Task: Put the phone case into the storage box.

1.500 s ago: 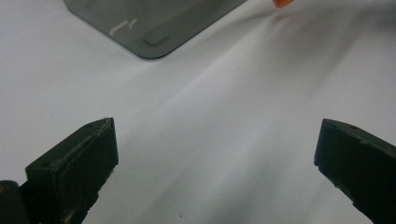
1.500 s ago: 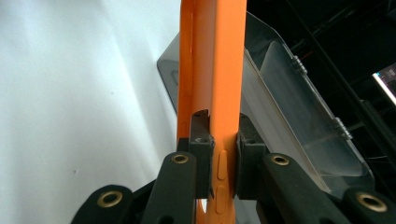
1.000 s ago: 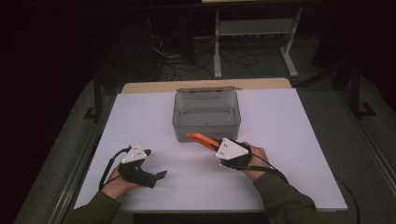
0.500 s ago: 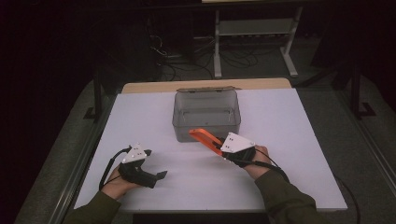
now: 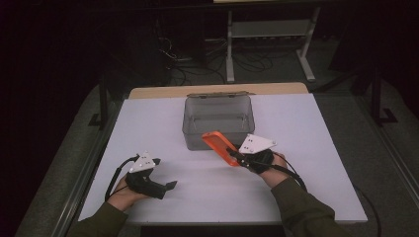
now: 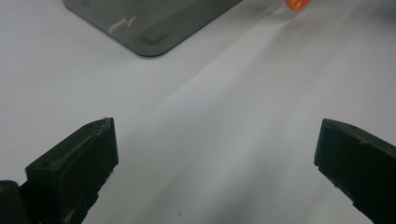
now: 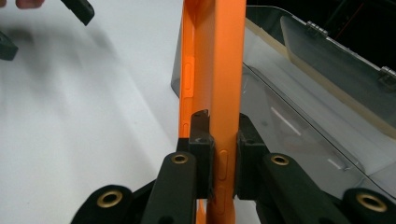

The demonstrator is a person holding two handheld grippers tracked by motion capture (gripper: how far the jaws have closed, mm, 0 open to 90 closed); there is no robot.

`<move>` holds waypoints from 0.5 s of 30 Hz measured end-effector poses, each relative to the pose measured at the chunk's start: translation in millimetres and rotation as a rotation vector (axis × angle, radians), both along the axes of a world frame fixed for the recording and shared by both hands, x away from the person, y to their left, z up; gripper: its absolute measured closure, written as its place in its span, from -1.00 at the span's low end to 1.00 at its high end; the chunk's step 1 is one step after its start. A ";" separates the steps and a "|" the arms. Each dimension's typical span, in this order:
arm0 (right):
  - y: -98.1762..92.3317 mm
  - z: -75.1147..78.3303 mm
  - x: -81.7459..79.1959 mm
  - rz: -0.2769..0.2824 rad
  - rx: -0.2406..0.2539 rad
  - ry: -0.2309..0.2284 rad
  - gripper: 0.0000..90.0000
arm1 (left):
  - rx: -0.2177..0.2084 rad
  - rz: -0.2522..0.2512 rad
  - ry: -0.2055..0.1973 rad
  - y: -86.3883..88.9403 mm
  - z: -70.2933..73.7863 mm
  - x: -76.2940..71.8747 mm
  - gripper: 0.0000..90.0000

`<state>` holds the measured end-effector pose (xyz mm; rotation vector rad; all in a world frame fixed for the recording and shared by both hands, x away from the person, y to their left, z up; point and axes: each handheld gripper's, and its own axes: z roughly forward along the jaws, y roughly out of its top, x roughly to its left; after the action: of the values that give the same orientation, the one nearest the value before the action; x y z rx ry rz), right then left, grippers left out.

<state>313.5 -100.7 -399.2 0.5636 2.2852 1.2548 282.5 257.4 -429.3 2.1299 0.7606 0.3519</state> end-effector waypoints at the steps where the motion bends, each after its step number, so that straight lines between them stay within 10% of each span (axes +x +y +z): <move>1: -0.6 0.2 0.4 0.000 0.005 0.007 0.77 | -0.001 0.000 0.002 -0.2 0.0 -0.1 -1.00; 15: -9.4 2.7 7.3 0.002 0.086 0.108 0.77 | -0.002 -0.002 0.009 -0.3 -0.4 0.2 -1.00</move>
<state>320.7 -110.1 -396.5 0.6754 2.3284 1.3595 282.7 257.1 -429.7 2.1317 0.7642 0.3403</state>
